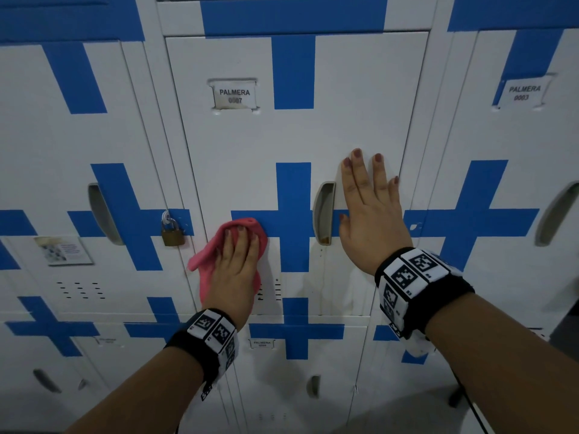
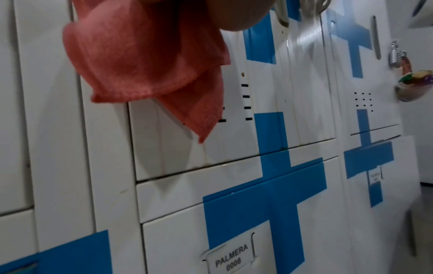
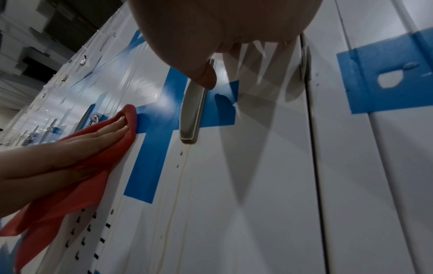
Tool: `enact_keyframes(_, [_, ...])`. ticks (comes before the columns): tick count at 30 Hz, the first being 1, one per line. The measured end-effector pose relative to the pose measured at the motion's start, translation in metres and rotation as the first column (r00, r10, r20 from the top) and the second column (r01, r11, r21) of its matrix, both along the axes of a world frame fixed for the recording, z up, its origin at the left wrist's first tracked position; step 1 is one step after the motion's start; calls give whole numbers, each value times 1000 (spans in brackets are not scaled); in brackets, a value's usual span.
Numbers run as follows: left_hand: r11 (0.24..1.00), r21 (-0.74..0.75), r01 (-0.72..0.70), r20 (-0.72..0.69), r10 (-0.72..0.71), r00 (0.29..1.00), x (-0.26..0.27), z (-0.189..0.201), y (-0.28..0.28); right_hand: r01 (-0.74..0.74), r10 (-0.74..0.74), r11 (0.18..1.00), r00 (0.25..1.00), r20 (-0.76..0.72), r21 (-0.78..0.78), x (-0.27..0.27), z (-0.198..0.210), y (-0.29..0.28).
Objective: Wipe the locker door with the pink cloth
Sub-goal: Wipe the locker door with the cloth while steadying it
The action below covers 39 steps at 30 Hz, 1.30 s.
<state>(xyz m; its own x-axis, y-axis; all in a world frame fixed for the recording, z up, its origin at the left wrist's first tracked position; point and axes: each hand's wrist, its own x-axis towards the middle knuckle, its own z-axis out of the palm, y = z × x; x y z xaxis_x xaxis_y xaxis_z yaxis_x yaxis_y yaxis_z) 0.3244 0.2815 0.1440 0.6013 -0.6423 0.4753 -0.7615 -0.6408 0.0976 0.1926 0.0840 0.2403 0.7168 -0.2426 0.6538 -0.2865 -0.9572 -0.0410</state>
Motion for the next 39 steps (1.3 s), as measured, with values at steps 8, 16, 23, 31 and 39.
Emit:
enact_keyframes(8, [987,94,134,150,-147,978,5,-12,-11,4,-4,1000,1000,0,-5,-1,0,1])
enact_keyframes(16, [953,248,175,273,-242,931,12,-19,-2,5,-5,1000,1000,-1,-14,-1,0,0])
enact_keyframes(23, [927,330,178,316,-286,905,4,-23,8,2,-2,1000,1000,-4,-14,-2,0,-1])
enact_keyframes(31, [978,176,114,24,-120,992,-10,-3,22,7,-8,1000,1000,-11,-13,-2,1,-1])
enact_keyframes(39, [995,96,-32,-162,47,986,3,12,36,10,-10,1000,1000,-9,-17,-1,0,-1])
